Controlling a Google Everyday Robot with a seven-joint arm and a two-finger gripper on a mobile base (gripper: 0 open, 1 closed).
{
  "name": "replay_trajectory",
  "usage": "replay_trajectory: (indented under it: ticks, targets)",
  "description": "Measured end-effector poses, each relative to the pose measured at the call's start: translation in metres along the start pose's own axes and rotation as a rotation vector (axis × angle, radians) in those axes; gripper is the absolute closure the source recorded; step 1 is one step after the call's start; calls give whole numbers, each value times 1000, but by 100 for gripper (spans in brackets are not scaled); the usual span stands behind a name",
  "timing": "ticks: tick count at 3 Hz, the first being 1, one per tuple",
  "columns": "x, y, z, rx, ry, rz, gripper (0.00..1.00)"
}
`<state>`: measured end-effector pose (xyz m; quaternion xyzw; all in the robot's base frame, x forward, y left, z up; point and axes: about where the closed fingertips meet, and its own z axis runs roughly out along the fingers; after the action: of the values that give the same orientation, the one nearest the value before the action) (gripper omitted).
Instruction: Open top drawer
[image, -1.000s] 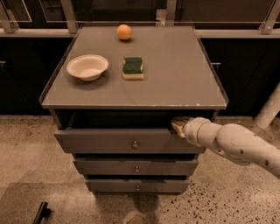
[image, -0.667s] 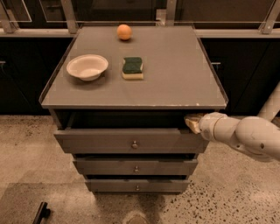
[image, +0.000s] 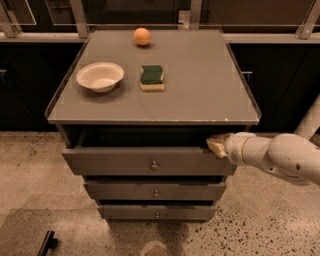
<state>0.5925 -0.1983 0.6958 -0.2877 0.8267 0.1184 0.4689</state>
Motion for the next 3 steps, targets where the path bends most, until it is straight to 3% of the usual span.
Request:
replay_trajectory:
  ticks: [1,2,3]
  targets:
    - [1,-25,19,-5,-32,37,100]
    - [0,-26,19,-5,-33,38,100]
    - [6,-16,29,-56,-4,-11,100]
